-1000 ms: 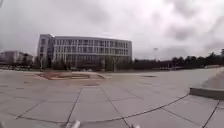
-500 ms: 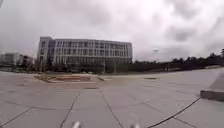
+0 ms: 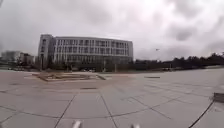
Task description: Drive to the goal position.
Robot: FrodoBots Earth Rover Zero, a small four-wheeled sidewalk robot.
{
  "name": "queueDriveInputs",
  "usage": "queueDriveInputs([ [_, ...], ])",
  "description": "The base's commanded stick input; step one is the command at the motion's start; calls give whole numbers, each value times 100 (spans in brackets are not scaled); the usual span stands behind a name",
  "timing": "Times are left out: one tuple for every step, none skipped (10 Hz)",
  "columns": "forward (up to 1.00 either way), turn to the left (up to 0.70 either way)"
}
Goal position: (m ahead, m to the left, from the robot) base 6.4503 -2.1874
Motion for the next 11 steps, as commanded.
queueDriveInputs([
  [70,0],
  [70,0],
  [70,0],
  [70,0],
  [70,0],
  [70,0],
  [70,0],
  [70,0],
  [70,0],
  [70,0],
  [70,0],
])
